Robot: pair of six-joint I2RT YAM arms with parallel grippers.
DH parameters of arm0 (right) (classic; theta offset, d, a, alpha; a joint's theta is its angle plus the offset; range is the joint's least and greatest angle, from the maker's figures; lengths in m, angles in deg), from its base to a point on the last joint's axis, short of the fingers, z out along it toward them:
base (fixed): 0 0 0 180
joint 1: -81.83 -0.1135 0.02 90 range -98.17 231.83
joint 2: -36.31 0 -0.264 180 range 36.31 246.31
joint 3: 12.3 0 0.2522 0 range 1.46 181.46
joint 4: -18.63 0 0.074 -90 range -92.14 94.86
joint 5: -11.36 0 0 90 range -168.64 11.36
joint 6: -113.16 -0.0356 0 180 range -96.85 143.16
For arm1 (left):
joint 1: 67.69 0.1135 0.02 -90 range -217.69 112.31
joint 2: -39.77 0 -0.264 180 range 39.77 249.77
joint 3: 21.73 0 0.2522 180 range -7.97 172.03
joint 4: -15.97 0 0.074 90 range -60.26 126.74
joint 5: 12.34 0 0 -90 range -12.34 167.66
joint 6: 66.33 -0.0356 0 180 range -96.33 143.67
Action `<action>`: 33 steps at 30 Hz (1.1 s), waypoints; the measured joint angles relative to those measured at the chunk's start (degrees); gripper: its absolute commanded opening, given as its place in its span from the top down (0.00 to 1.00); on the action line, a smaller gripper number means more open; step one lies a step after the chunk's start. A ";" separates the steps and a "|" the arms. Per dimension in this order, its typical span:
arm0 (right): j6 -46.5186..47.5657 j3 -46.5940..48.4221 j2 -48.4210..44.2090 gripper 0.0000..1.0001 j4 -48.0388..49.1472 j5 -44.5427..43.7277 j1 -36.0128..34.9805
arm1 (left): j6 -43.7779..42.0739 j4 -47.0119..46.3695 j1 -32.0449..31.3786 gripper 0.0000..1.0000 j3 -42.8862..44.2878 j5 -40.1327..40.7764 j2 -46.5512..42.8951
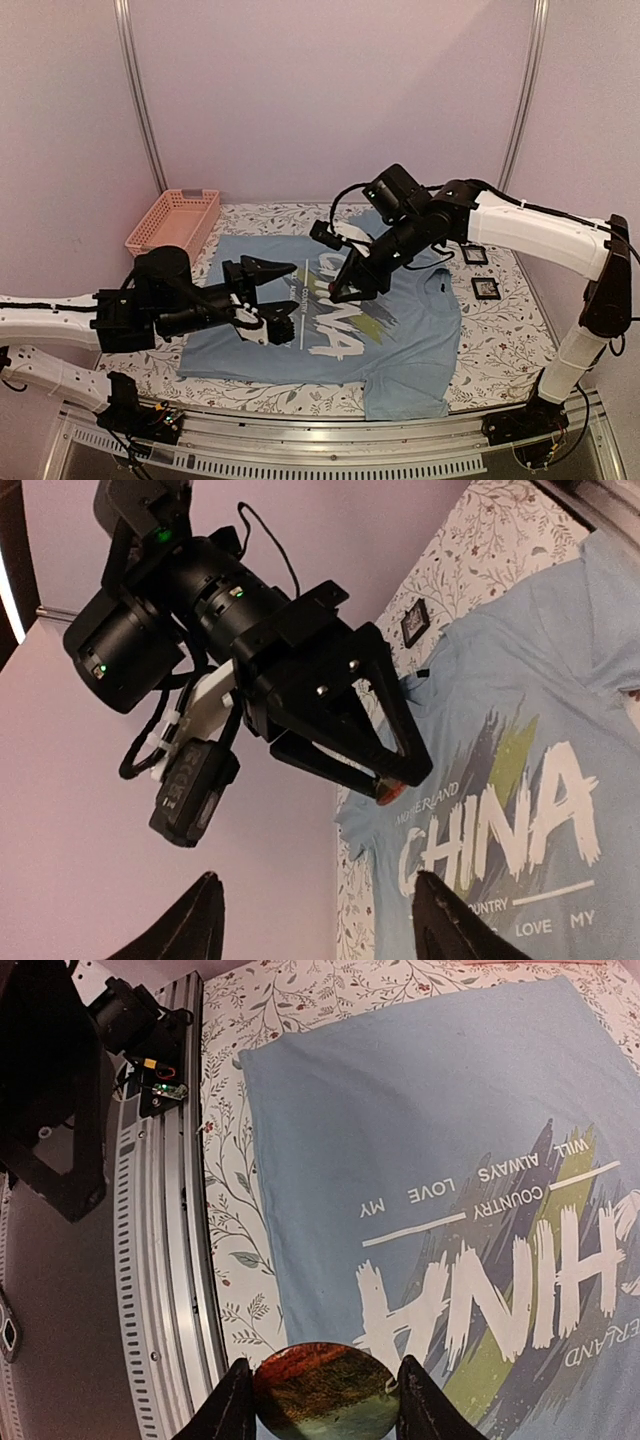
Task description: Pin the brooch onto the clothing
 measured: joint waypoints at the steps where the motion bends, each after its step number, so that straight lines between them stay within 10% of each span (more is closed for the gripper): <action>1: -0.02 0.57 0.00 0.60 -0.70 0.22 -0.74 | -2.69 0.15 -1.42 0.40 0.87 1.40 1.38; 33: 0.24 7.28 0.87 0.59 -6.84 1.16 -10.01 | -22.34 6.32 -9.16 0.65 1.84 6.88 4.98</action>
